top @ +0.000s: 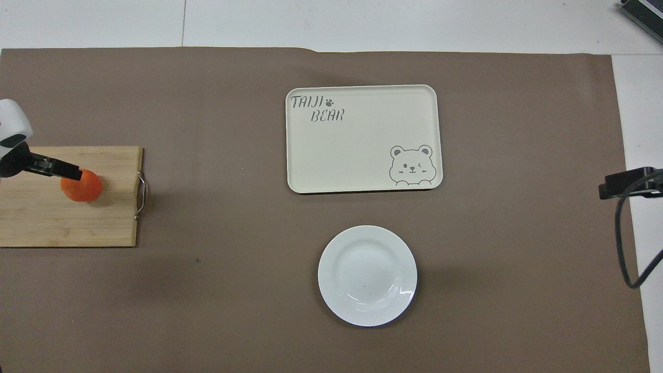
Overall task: Place orange and plate with both arms
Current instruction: 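Lower the left gripper onto the orange and close it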
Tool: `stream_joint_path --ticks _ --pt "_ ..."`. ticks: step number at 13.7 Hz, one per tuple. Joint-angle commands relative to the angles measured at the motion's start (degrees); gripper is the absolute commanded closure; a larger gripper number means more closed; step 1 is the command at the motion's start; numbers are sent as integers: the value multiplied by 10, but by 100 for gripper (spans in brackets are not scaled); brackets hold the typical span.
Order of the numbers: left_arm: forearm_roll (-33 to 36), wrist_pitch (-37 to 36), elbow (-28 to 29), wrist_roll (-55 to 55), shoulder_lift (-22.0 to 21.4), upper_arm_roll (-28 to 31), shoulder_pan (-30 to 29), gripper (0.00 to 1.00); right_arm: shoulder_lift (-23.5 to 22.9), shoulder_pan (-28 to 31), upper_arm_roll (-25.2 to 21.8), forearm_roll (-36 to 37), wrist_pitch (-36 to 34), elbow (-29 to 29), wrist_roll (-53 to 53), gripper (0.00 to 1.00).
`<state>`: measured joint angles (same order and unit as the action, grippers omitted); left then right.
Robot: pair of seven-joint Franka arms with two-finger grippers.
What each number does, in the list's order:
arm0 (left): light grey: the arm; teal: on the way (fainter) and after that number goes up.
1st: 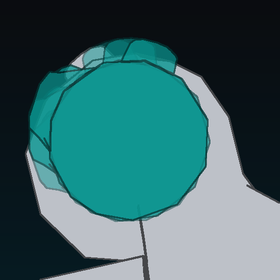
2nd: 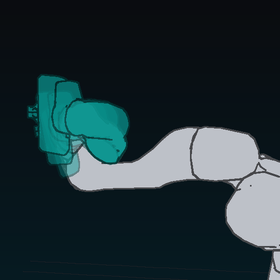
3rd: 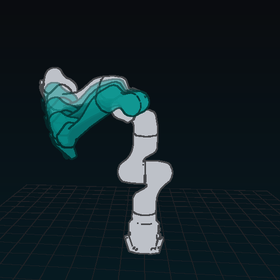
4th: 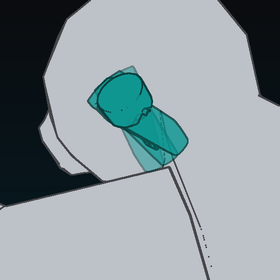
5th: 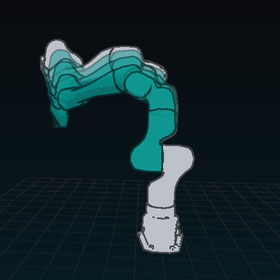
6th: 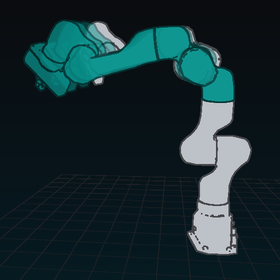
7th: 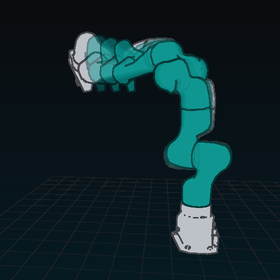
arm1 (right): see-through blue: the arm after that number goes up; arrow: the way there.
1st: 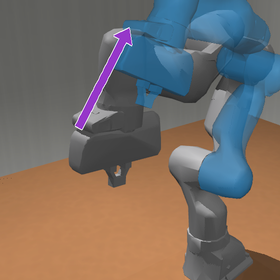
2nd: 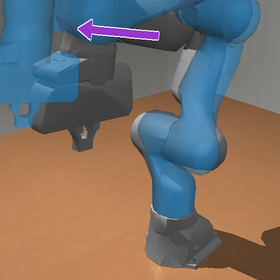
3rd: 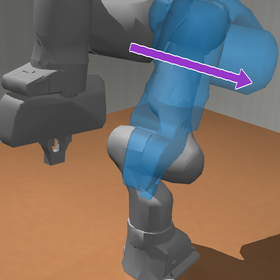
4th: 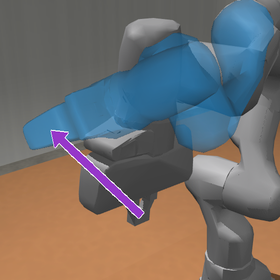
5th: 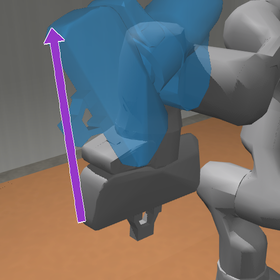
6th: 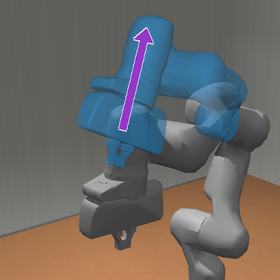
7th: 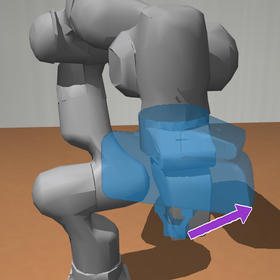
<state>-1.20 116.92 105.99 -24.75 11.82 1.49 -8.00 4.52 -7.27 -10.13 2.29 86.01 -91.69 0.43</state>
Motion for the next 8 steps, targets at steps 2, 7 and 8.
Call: stream_joint_path --ticks 2,7,8 --pt "-5 55 39 -8 21 -3 -5 0 4 2 3 11 -1 -6 10 0" --pt "-5 80 57 -9 46 -3 -15 0 5 2 3 10 -1 -6 11 0" --pt "-5 89 59 -8 51 -3 -15 0 5 2 3 10 -1 -6 10 0"
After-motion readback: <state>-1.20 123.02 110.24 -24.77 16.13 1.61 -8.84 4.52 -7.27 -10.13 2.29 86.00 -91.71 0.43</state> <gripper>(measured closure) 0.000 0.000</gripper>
